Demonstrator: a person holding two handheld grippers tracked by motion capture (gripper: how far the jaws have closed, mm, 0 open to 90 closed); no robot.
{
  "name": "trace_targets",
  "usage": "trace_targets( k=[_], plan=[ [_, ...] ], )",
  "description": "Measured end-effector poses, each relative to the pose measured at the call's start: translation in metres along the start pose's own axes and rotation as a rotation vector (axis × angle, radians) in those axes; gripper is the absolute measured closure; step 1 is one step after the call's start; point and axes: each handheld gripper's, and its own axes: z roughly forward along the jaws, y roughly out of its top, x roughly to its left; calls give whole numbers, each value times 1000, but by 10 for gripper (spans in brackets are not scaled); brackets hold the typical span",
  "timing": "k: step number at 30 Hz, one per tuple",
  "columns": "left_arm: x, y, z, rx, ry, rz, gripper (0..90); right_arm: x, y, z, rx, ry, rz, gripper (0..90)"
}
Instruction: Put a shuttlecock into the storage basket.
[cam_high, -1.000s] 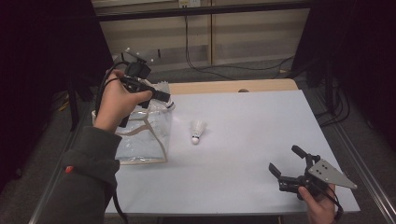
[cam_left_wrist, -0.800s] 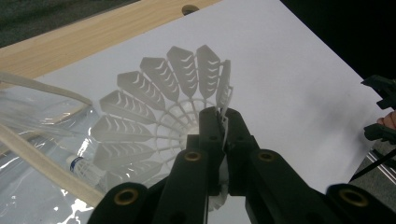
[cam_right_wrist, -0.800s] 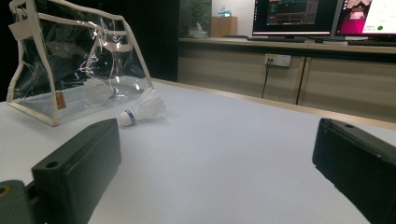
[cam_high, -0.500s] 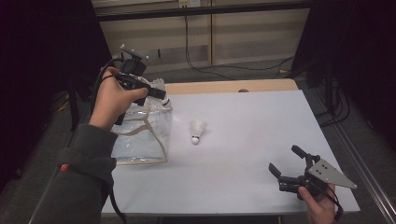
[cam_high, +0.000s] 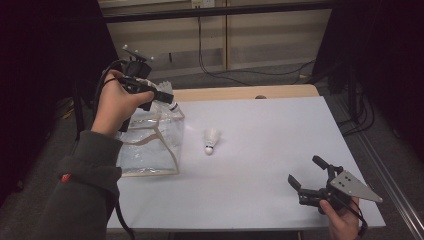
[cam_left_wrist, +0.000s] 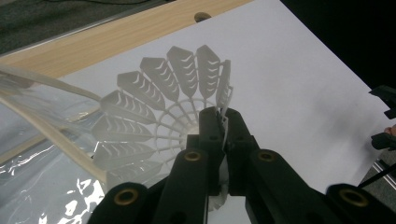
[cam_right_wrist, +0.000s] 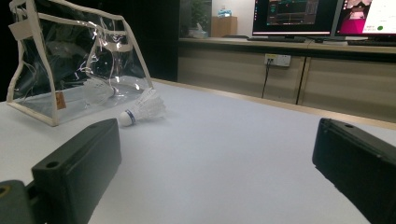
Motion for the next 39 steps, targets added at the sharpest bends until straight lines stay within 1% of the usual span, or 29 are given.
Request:
trace_targets(
  k=[1,3,6,8,11,16,19,21,24,27,32,33,36,39],
  plan=[
    [1,0,0,-3,1,-7,885,0,0,0,1,-1,-1,13],
    [2,0,-2,-6,5,-6,885,0,0,0,1,0,1,14],
    [4,-1,-4,-15,12,-16,885,0,0,0,-2,-3,0,13],
    [5,0,-5,-8,13,-13,885,0,0,0,0,-3,1,14],
    [6,0,-7,-14,12,-17,885,0,0,0,1,-2,-2,13],
    [9,-1,-8,-7,27,-20,884,0,0,0,0,-4,-2,14],
    [10,-1,-10,-16,32,-26,884,0,0,0,-2,-3,-3,14],
    [12,-2,-11,-14,32,-23,883,0,0,0,-3,-2,-3,14],
    [14,-3,-13,-22,38,-36,882,0,0,0,-4,-3,-1,14],
    [16,-4,-15,-17,43,-34,882,0,0,0,-4,-4,1,13],
    [19,-5,-18,-23,56,-34,880,0,0,0,1,-1,-2,14],
    [19,-5,-18,-25,57,-41,880,0,0,0,1,-1,-1,14],
    [22,-6,-18,-19,67,-41,880,0,0,0,1,-1,-2,14],
    [24,-7,-19,-30,68,-52,879,0,0,0,0,-1,0,14]
  ],
)
